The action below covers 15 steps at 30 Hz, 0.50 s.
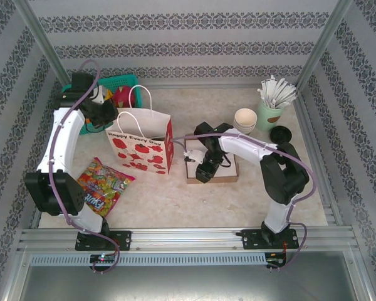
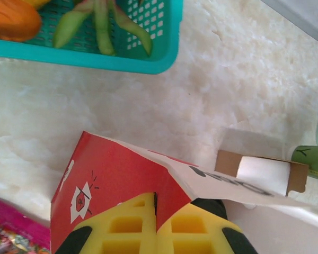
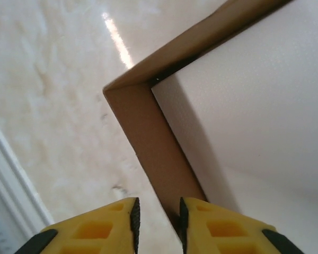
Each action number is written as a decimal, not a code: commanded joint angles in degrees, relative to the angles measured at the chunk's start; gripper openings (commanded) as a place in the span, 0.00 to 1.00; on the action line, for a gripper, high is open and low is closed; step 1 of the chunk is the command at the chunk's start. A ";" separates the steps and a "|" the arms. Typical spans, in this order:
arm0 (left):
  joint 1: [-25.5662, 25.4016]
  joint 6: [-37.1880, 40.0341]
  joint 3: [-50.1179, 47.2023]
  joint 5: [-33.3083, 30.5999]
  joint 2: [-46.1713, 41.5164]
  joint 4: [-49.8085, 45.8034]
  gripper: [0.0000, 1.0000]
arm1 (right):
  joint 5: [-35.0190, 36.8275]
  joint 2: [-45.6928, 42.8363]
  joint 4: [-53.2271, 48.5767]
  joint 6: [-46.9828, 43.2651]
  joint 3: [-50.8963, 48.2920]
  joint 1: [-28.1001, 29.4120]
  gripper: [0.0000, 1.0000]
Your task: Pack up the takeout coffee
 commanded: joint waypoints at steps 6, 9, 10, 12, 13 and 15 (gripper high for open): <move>-6.92 -7.50 -2.76 0.68 -1.85 1.26 0.01 | 1.58 -10.62 1.33 9.62 -2.44 -2.01 0.56; -9.47 -9.46 -3.11 -1.02 -2.66 1.09 0.01 | 10.83 -13.73 5.45 21.79 -2.47 -5.32 0.68; -9.73 -9.88 -3.30 -1.29 -3.07 0.98 0.02 | 12.68 -13.99 6.99 26.97 -2.94 -6.46 0.70; -9.73 -10.16 -3.66 -3.07 -3.85 0.47 0.03 | 15.64 -13.94 9.98 35.46 -4.89 -7.51 0.77; -9.74 -10.07 -3.63 -4.59 -4.10 -0.34 0.03 | 17.64 -13.69 11.17 38.47 -5.99 -7.37 0.79; -9.73 -9.89 -3.55 -5.91 -4.55 -1.99 0.05 | 20.61 -12.95 14.05 42.20 -7.82 -6.91 0.82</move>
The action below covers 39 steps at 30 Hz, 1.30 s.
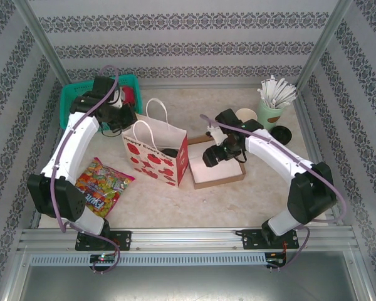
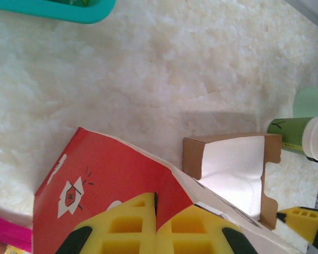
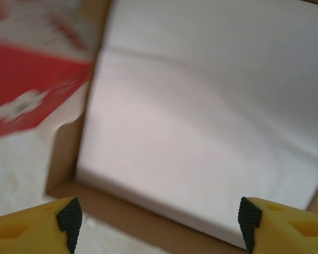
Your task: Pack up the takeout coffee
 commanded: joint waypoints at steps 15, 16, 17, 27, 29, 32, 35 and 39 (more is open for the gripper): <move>-0.18 0.02 -0.24 -2.52 -5.10 -9.18 0.24 | 10.69 16.93 7.92 18.86 0.97 5.30 0.80; -0.13 0.42 0.29 -2.66 -5.05 -9.36 0.26 | 10.81 17.00 7.95 18.84 0.84 5.30 0.74; -0.05 0.83 0.72 -3.33 -5.13 -9.39 0.29 | 11.20 16.85 7.85 18.82 0.64 5.38 0.65; 1.01 4.48 1.63 -6.42 -7.95 -8.09 0.49 | 10.56 13.56 7.73 16.97 -0.66 5.19 0.24; 1.08 4.81 1.38 -6.85 -8.42 -7.65 0.52 | 10.42 12.96 7.52 17.07 -0.70 5.21 0.22; 1.10 5.10 0.95 -7.17 -8.95 -6.82 0.57 | 10.15 12.11 7.09 16.85 -0.77 5.21 0.24; 1.12 5.28 0.67 -7.25 -9.43 -6.03 0.66 | 10.34 11.10 6.78 16.91 -0.92 5.21 0.23; 1.10 5.85 0.58 -7.00 -9.74 -5.06 0.77 | 10.13 10.33 6.59 16.76 -1.35 5.21 0.23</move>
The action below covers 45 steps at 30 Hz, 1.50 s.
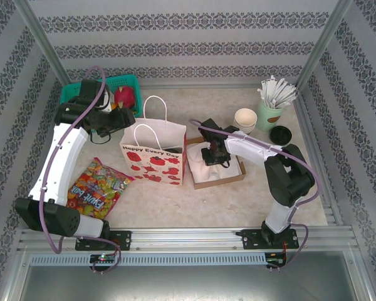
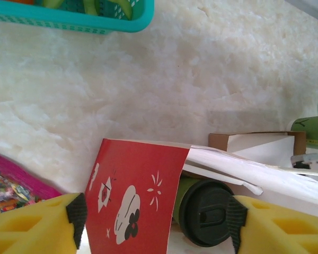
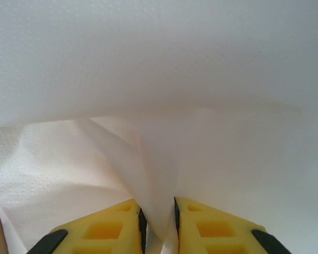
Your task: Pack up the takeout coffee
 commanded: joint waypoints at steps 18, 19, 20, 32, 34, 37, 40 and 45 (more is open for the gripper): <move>0.69 11.38 -5.25 7.35 -9.23 12.18 1.00 | 1.09 -23.26 12.04 -7.47 -11.18 -0.76 0.00; 0.64 12.56 -5.31 8.45 -9.72 12.82 1.00 | 0.41 -25.01 13.42 -8.18 -11.97 -0.93 0.00; 0.64 14.21 -5.39 10.10 -10.35 13.52 1.00 | -0.39 -26.93 14.83 -9.17 -12.72 -1.08 0.00; -5.30 31.89 1.67 29.37 -15.14 13.20 1.00 | -16.22 -38.32 22.98 -24.24 -7.92 0.53 0.00; -6.51 33.39 3.77 29.71 -14.35 12.91 1.00 | -17.16 -37.17 22.05 -26.18 -4.57 1.13 0.00; -9.32 35.46 6.62 29.19 -12.29 12.77 1.00 | -17.16 -35.95 22.54 -27.33 -0.94 1.85 0.00; -12.58 37.37 8.17 25.54 -10.38 13.34 1.00 | -17.10 -35.05 21.24 -27.74 1.53 1.85 0.00; -14.89 33.83 10.24 21.40 -7.37 15.04 1.00 | -15.87 -36.16 18.78 -28.65 -0.68 1.75 0.00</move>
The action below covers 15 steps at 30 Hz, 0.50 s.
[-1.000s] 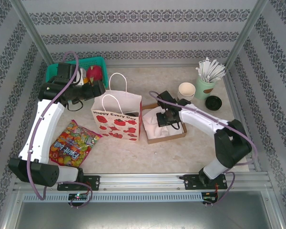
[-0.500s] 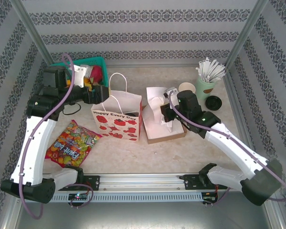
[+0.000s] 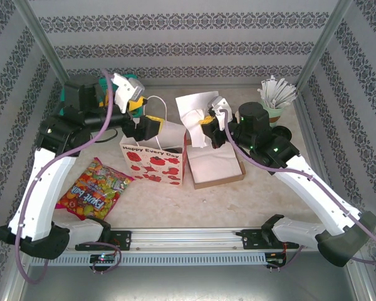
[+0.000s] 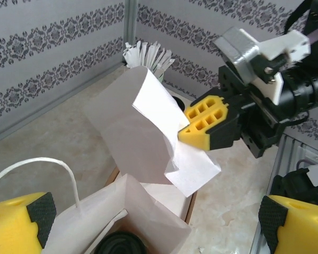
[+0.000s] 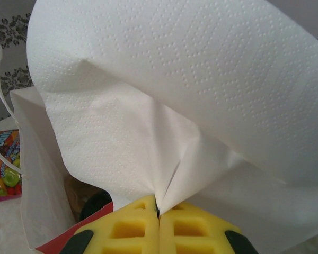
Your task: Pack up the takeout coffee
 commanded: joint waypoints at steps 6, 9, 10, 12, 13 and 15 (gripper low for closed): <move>-3.92 -11.09 4.53 -2.34 7.56 -0.32 0.95 | -0.83 -2.88 -0.58 0.27 -4.44 0.24 0.00; -5.72 -14.87 6.84 -3.16 11.47 -1.78 0.92 | -1.45 -3.44 -0.03 0.54 -5.20 0.32 0.00; -6.15 -15.89 7.42 -2.73 12.61 -1.80 0.91 | -1.61 -3.49 -0.04 0.55 -5.30 0.25 0.00; -7.05 -18.25 9.56 -2.22 15.67 -2.10 0.87 | -2.15 -3.60 0.11 0.60 -5.46 0.30 0.00; -7.37 -18.74 10.91 -1.99 17.18 -2.48 0.85 | -2.37 -3.77 0.48 0.71 -5.63 0.33 0.00; -8.07 -19.18 13.87 -1.07 20.29 -3.73 0.79 | -2.84 -4.14 1.43 0.95 -6.47 0.30 0.00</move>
